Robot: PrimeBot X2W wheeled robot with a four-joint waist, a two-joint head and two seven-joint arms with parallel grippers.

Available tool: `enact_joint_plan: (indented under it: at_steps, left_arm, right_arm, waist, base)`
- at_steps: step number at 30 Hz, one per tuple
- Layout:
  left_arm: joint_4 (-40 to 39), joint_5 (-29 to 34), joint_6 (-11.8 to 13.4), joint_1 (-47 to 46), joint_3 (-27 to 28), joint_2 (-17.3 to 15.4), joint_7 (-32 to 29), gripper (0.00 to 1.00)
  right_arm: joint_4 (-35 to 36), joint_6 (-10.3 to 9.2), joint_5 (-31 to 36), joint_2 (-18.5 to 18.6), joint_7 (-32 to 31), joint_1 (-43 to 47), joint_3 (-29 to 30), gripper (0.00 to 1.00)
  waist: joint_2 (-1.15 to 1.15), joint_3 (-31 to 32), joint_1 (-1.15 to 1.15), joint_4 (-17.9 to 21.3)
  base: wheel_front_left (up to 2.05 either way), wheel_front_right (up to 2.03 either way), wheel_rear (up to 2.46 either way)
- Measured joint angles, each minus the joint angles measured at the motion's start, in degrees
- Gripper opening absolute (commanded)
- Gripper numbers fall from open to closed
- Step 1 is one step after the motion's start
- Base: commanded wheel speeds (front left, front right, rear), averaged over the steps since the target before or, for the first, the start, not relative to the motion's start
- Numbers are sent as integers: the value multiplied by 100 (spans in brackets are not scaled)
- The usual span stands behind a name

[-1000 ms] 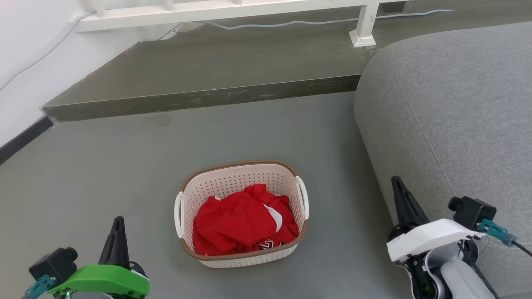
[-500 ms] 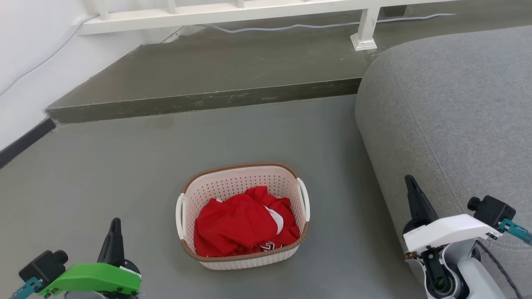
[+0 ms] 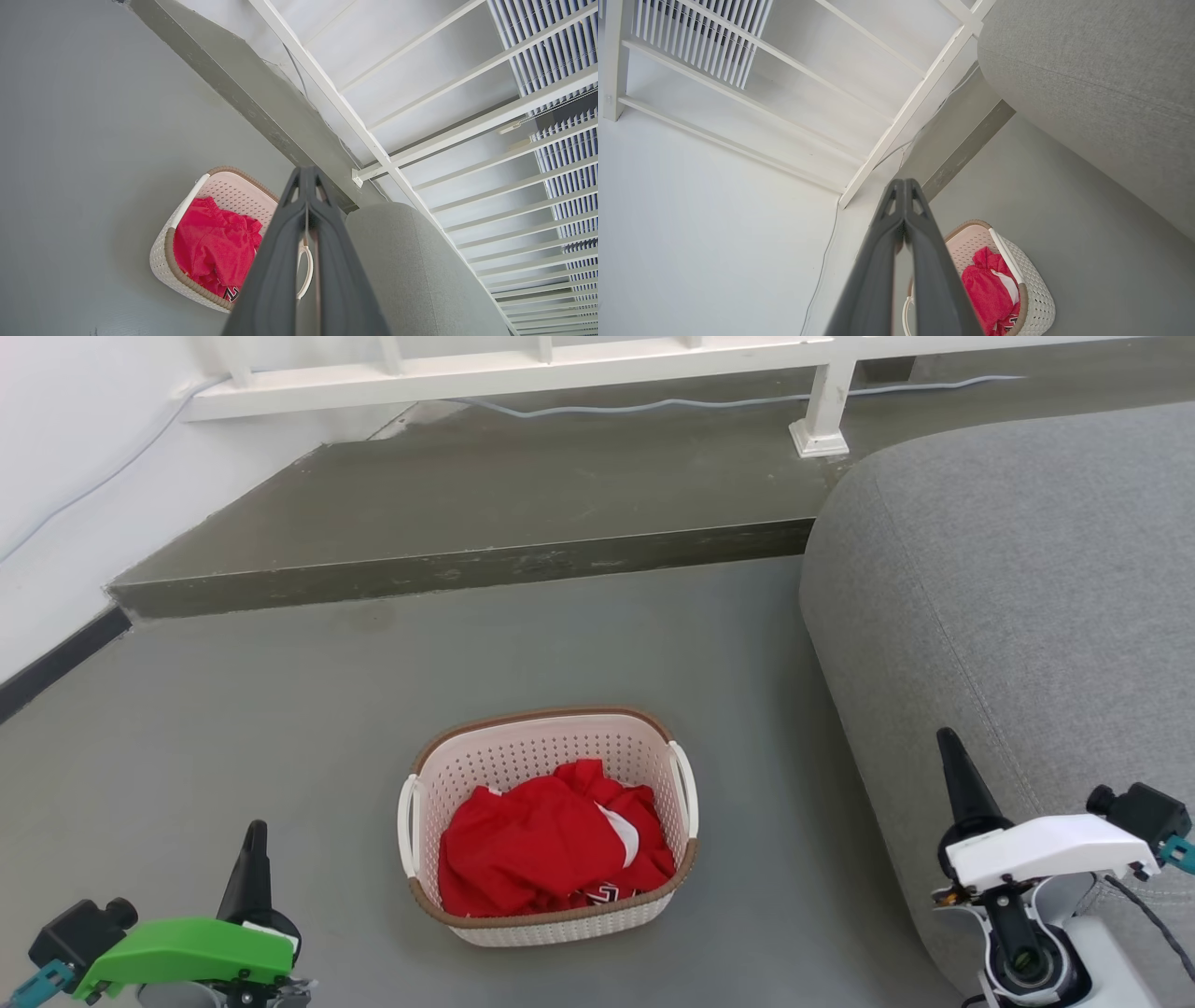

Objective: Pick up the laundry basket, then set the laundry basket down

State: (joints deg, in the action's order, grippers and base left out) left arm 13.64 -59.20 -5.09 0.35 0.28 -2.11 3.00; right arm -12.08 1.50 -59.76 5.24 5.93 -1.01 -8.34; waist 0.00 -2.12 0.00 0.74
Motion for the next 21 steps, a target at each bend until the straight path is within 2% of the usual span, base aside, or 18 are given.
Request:
enact_joint_plan:
  at_steps: [21]
  left_arm:
    - [82, -1499, -73, -166, 189, 0, -412, 0]
  right_arm:
    - [-131, 211, -1660, 14, -374, -84, 489, 0]
  waist:
    - [0, 91, 0, -35]
  base:
    - [0, 0, 0]
